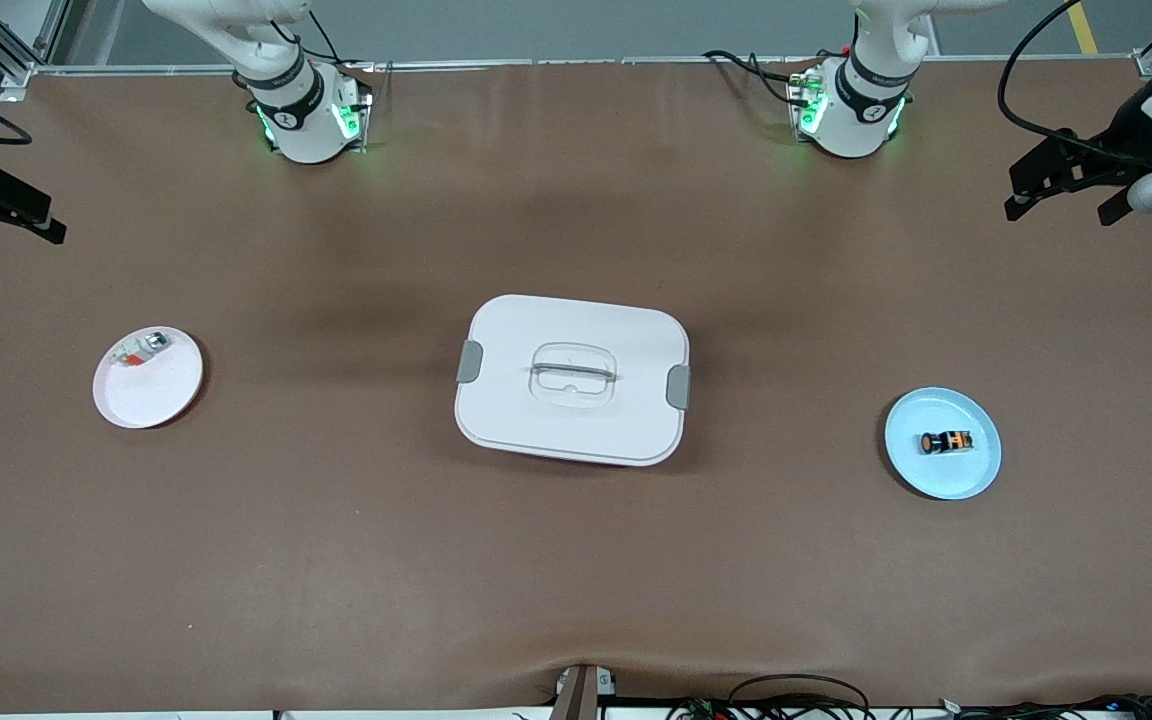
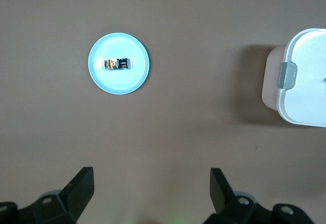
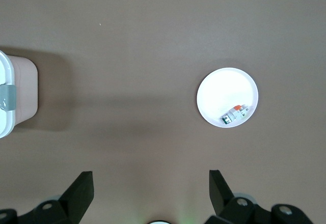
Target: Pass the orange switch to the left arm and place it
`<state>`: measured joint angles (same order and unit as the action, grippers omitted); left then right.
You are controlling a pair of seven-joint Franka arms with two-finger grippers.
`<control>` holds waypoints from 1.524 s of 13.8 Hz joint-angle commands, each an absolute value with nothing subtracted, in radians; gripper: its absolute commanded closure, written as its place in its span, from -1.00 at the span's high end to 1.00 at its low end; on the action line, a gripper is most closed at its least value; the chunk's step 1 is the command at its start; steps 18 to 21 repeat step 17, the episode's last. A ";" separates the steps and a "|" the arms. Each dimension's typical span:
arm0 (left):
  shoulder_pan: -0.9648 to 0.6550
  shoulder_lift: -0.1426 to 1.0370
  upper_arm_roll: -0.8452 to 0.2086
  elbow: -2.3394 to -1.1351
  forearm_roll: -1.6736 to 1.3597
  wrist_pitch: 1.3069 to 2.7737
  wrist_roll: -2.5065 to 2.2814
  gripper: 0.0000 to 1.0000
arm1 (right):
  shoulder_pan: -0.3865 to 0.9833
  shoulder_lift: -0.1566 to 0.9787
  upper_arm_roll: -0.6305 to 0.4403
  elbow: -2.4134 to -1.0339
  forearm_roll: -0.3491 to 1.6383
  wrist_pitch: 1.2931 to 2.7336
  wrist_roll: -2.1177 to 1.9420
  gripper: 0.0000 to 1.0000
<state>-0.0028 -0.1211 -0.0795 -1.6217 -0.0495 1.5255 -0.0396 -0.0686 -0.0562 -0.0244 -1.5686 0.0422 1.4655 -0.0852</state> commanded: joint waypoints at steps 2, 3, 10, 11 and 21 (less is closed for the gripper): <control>-0.014 -0.117 -0.072 -1.605 -0.017 1.509 -0.051 1.00 | -0.072 -0.100 -0.020 -1.618 0.037 1.486 -0.095 1.00; -0.018 -0.117 -0.081 -1.605 0.015 1.509 -0.054 1.00 | -0.072 -0.100 -0.018 -1.618 0.037 1.488 -0.095 1.00; -0.014 -0.094 -0.091 -1.583 0.023 1.509 -0.061 1.00 | -0.072 -0.100 -0.018 -1.617 0.037 1.496 -0.095 1.00; -0.012 -0.094 -0.091 -1.582 0.023 1.508 -0.060 1.00 | -0.072 -0.100 -0.018 -1.617 0.037 1.497 -0.095 1.00; -0.011 -0.094 -0.089 -1.557 0.023 1.476 -0.063 1.00 | -0.072 -0.100 -0.020 -1.617 0.037 1.506 -0.092 1.00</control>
